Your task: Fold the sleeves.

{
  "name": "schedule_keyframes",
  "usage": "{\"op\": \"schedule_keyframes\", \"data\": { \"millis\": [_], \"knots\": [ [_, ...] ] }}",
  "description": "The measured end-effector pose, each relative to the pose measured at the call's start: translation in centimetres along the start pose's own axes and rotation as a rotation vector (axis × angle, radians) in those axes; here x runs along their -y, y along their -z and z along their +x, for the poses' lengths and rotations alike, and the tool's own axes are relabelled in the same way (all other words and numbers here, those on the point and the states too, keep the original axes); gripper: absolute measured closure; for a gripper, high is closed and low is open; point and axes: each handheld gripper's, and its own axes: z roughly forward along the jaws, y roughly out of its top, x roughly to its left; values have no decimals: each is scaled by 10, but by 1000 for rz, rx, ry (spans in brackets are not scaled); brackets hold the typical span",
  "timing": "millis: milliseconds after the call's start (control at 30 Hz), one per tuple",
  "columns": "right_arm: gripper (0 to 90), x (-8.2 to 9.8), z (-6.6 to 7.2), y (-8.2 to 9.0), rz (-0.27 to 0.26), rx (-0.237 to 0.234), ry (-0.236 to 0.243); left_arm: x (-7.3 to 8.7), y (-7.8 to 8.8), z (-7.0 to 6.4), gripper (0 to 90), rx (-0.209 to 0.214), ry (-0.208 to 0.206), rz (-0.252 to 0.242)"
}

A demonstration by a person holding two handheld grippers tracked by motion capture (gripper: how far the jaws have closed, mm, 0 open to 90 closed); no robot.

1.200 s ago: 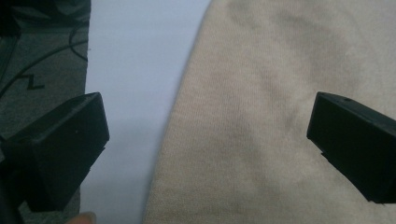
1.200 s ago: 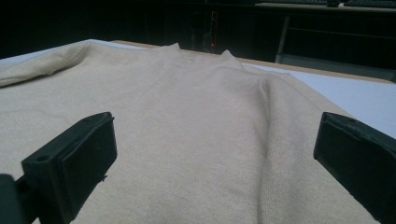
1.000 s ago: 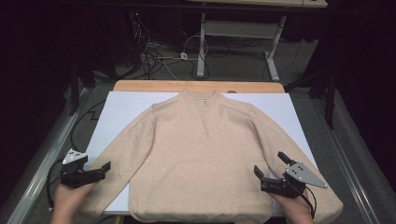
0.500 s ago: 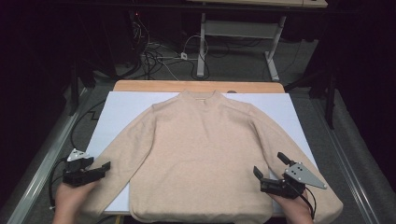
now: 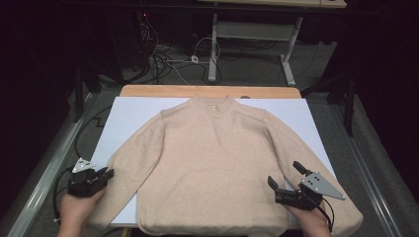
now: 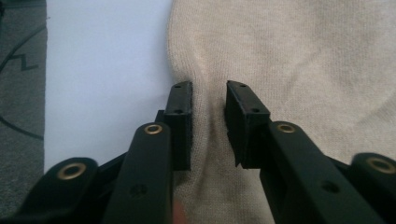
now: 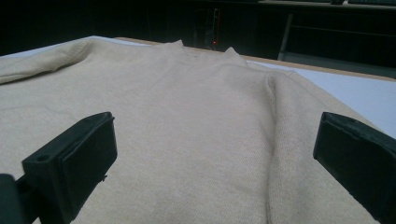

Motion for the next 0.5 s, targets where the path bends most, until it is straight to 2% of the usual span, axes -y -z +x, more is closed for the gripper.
{"op": "schedule_keyframes", "data": {
  "millis": [200, 300, 500],
  "knots": [
    [3, 0, 2, -1, 3, -4, -2, 0, 2, -3, 807, -13, -18, -22],
    [3, 0, 2, -1, 3, -7, -1, 0, 7, -3, 809, 18, 14, -82],
    [4, 1, 1, 0, 6, -6, 2, -6, 20, -11, 809, 65, 22, -181]
  ]
}}
